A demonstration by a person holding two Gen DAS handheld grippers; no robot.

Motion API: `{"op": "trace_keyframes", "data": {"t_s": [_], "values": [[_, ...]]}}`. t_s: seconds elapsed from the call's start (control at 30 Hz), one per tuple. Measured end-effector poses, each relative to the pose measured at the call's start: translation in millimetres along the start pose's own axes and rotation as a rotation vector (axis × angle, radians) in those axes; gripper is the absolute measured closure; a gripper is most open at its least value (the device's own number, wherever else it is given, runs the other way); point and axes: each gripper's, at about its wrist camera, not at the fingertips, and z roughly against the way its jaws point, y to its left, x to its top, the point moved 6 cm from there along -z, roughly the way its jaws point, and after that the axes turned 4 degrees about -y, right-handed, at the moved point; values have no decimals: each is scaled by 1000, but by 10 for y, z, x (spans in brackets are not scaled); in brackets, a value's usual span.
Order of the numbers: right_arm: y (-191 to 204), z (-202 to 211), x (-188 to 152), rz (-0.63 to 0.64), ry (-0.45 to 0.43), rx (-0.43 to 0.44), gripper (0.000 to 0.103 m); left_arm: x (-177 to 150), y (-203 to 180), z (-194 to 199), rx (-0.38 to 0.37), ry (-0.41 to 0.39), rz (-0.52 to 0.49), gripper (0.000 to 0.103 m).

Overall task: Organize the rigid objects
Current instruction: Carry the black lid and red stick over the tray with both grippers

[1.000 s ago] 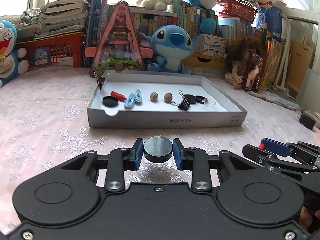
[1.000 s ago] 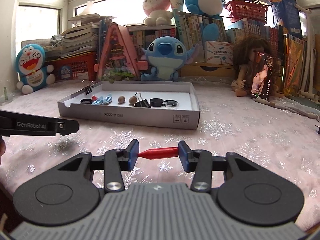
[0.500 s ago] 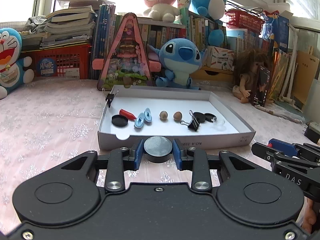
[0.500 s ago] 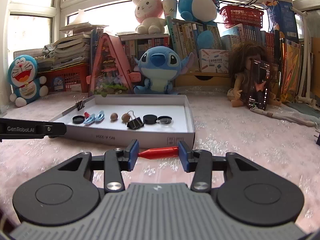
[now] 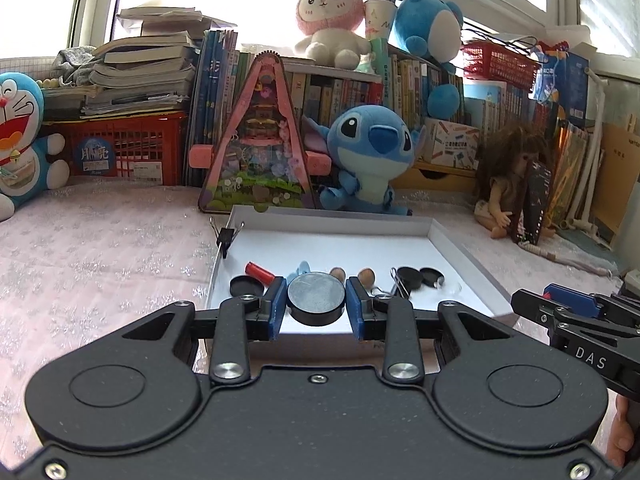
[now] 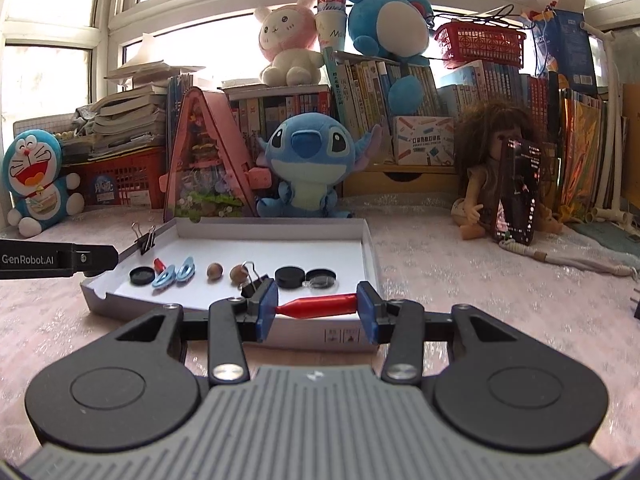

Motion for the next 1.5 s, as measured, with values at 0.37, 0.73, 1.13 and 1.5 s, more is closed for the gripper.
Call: {"op": "trace_keyframes", "data": {"t_s": [0.37, 0.73, 1.13, 1.5], "values": [[-40, -288, 133, -25, 20, -12, 55, 165, 87, -260, 11, -1, 11, 73], [37, -470, 127, -4, 41, -13, 55, 158, 149, -434, 34, 16, 15, 73], [44, -589, 100, 0, 62, -20, 55, 154, 146, -546, 35, 29, 12, 73], [31, -648, 79, 3, 73, -22, 55, 134, 165, -617, 32, 39, 1, 73]]}}
